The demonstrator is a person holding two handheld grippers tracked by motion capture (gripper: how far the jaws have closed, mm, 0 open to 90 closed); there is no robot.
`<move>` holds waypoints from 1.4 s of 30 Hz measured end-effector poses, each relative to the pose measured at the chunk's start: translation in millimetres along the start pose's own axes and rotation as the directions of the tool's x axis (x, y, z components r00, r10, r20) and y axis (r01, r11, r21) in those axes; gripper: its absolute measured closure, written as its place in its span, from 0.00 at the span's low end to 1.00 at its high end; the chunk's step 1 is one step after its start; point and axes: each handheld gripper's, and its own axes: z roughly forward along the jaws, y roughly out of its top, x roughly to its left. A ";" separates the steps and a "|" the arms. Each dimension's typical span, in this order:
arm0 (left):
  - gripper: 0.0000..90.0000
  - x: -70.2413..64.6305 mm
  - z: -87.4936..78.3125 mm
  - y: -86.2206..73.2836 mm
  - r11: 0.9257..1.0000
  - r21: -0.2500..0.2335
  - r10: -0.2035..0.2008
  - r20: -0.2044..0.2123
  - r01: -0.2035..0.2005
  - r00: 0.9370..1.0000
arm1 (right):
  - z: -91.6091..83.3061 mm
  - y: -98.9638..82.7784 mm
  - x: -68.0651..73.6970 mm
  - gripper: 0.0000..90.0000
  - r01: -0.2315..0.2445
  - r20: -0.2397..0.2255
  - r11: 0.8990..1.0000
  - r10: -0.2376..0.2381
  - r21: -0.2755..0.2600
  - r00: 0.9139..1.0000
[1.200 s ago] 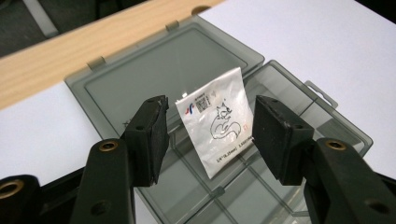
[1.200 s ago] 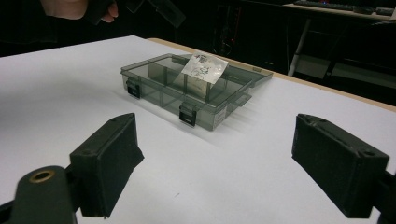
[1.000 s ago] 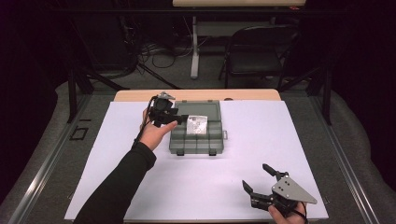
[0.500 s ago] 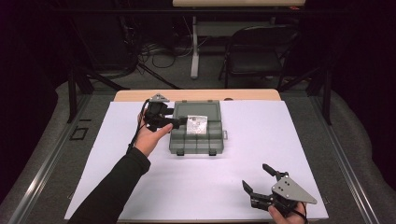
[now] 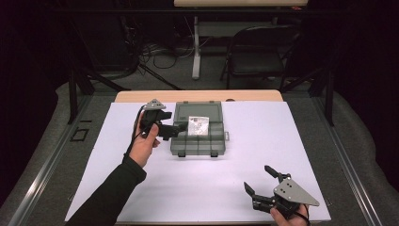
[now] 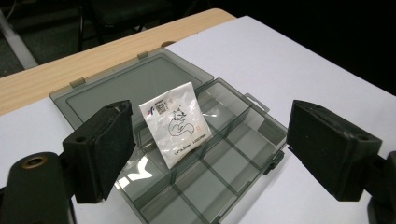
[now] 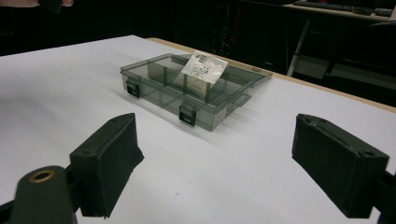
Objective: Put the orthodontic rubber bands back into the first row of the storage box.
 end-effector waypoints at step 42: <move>0.03 -23.1 -101.0 -123.0 0.987 -0.157 0.005 -0.058 -0.015 0.998 | -0.6 0.3 0.6 0.16 -0.003 0.002 1.000 0.003 0.001 1.000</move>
